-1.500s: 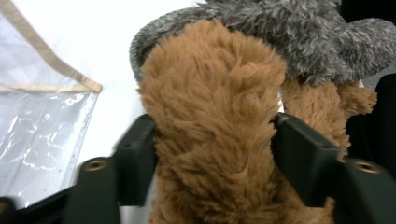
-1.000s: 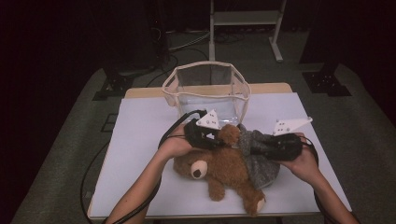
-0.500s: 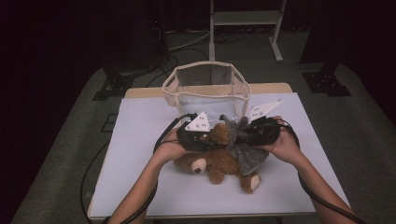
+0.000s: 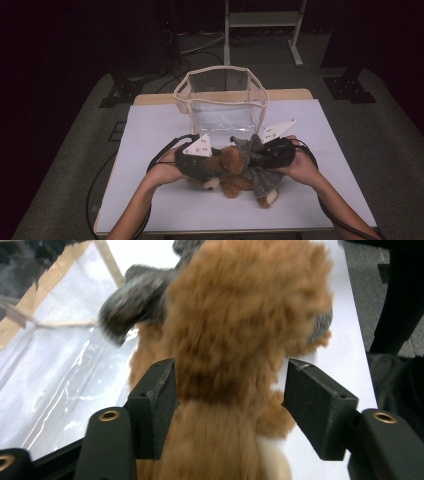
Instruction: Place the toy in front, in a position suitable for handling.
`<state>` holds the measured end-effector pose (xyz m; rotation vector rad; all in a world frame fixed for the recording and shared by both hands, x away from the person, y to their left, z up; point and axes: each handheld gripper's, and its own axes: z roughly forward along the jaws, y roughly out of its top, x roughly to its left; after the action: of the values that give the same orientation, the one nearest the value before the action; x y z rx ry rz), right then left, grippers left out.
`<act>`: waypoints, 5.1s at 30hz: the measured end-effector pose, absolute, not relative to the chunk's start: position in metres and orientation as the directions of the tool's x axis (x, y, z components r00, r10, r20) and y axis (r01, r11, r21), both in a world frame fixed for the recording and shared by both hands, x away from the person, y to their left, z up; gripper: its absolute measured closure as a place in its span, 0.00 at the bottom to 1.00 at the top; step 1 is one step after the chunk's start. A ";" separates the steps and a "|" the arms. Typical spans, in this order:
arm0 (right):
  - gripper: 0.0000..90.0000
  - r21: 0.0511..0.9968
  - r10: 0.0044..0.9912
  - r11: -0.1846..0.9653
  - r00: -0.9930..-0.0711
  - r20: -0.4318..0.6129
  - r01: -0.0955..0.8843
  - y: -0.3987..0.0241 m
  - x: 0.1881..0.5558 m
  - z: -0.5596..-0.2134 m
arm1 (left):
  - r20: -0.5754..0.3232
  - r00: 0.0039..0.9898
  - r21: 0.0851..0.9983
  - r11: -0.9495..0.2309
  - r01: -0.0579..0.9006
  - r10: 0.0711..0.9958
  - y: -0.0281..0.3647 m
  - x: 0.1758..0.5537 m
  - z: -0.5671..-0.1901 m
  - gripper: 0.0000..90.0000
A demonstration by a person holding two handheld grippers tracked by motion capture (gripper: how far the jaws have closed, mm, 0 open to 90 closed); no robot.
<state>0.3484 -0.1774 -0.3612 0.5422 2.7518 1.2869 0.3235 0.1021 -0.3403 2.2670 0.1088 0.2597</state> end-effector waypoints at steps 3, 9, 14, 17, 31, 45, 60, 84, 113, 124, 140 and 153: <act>0.80 0.761 0.328 0.583 -0.939 0.101 0.286 -0.180 0.346 -0.364 | 0.144 0.972 0.762 -0.647 0.012 0.188 0.115 0.325 -0.339 0.40; 0.80 0.770 0.337 0.570 -0.936 0.098 0.286 -0.188 0.339 -0.367 | 0.113 0.965 0.747 -0.660 0.076 0.238 0.136 0.335 -0.350 0.40; 0.80 0.770 0.352 0.563 -0.930 0.107 0.301 -0.201 0.338 -0.366 | 0.101 0.963 0.745 -0.660 0.093 0.249 0.138 0.333 -0.366 0.41; 0.80 0.765 0.378 0.559 -0.920 0.108 0.320 -0.216 0.337 -0.359 | 0.096 0.964 0.755 -0.649 0.092 0.248 0.140 0.330 -0.367 0.44; 0.80 0.760 0.302 0.605 -0.952 0.057 0.238 -0.173 0.352 -0.308 | 0.109 0.974 0.763 -0.645 0.046 0.198 0.143 0.312 -0.370 0.45; 0.80 0.710 0.274 0.663 -0.960 0.066 0.238 -0.154 0.341 -0.352 | 0.092 0.965 0.771 -0.631 0.089 0.248 0.148 0.327 -0.361 0.38; 0.80 0.753 0.445 0.524 -0.882 0.157 0.398 -0.259 0.308 -0.374 | 0.068 0.970 0.779 -0.620 0.094 0.232 0.147 0.324 -0.374 0.38; 0.80 0.709 0.313 0.649 -0.946 0.084 0.277 -0.184 0.356 -0.328 | 0.117 0.970 0.762 -0.646 0.049 0.211 0.144 0.319 -0.374 0.38; 0.83 0.702 0.314 0.623 -0.932 0.180 0.346 -0.182 0.345 -0.365 | 0.048 0.965 0.778 -0.616 0.126 0.259 0.153 0.330 -0.369 0.30; 0.81 0.654 0.303 0.702 -0.949 0.085 0.282 -0.180 0.342 -0.331 | 0.057 0.975 0.789 -0.608 0.089 0.217 0.145 0.328 -0.386 0.39; 0.83 0.628 0.297 0.709 -0.943 0.149 0.322 -0.148 0.380 -0.354 | 0.145 0.969 0.781 -0.625 0.012 0.199 0.140 0.331 -0.380 0.38; 0.84 0.697 0.346 0.626 -0.926 0.154 0.350 -0.171 0.349 -0.362 | 0.089 0.969 0.817 -0.574 0.061 0.229 0.149 0.336 -0.373 0.34</act>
<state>0.3495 -0.1708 -0.3619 0.6066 2.8371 1.2184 0.3357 0.1490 -0.3725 2.1773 0.2024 0.2285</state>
